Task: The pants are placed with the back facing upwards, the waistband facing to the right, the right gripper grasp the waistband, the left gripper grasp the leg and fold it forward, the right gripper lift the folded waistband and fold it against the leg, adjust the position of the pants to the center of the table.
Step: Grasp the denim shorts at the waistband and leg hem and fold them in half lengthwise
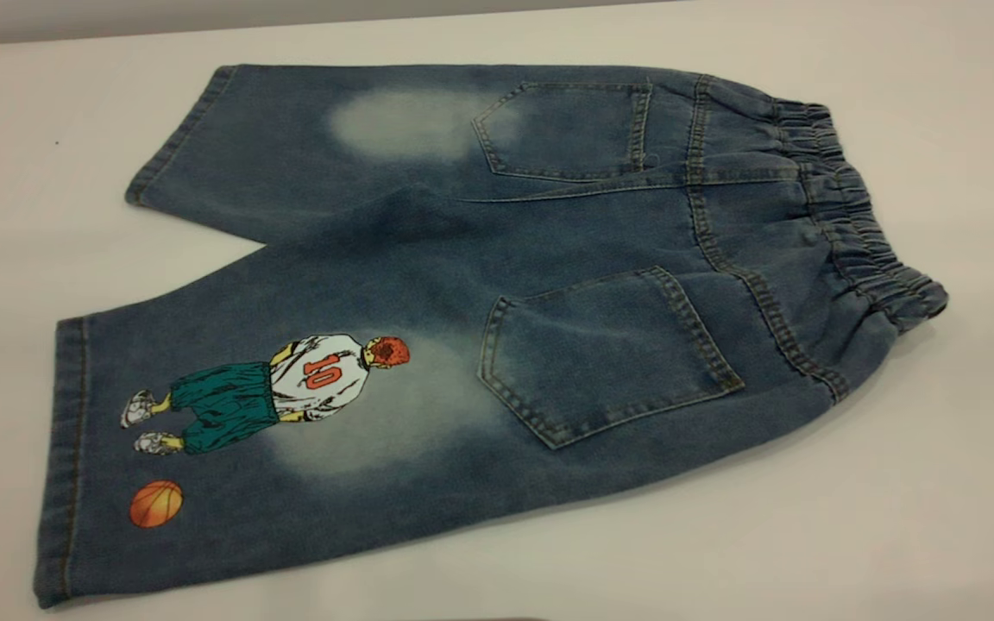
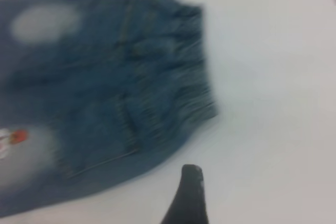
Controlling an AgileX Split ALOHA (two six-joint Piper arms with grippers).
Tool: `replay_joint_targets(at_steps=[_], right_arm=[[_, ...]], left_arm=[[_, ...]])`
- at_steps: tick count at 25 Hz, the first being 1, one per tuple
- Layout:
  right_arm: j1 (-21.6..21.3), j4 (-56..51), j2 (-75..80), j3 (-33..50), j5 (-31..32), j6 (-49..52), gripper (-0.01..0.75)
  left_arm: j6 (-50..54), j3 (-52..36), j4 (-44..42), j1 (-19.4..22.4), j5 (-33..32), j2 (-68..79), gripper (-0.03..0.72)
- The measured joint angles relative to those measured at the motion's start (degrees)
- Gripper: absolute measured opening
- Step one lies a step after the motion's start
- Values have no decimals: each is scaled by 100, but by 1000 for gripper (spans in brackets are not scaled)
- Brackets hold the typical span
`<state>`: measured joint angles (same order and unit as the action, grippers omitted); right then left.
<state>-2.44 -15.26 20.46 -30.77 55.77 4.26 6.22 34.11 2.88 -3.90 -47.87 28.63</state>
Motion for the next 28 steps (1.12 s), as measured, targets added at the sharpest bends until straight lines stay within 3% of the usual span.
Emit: replay_joint_targets(at_steps=[5,8,16,22,28], right_arm=[[0,-1193,1437,0,-779,-813,580],[0,-2016,2271,32,-1134,-1626,580],[0,-4067,4547,156,-1954,-3569,580],[0,-5448,6286,156,-2471,-4978,580],[0,-7569,7760,128,-2743,-7021,580]], left_arm=[[-114,0,549,0,1123,1437,504],[-355,0,827,0,1456,2176,504],[-1327,0,1634,0,2014,3401,504],[-1874,0,2077,0,2288,3562,504],[-2065,5,2174,0,2505,3562,504]])
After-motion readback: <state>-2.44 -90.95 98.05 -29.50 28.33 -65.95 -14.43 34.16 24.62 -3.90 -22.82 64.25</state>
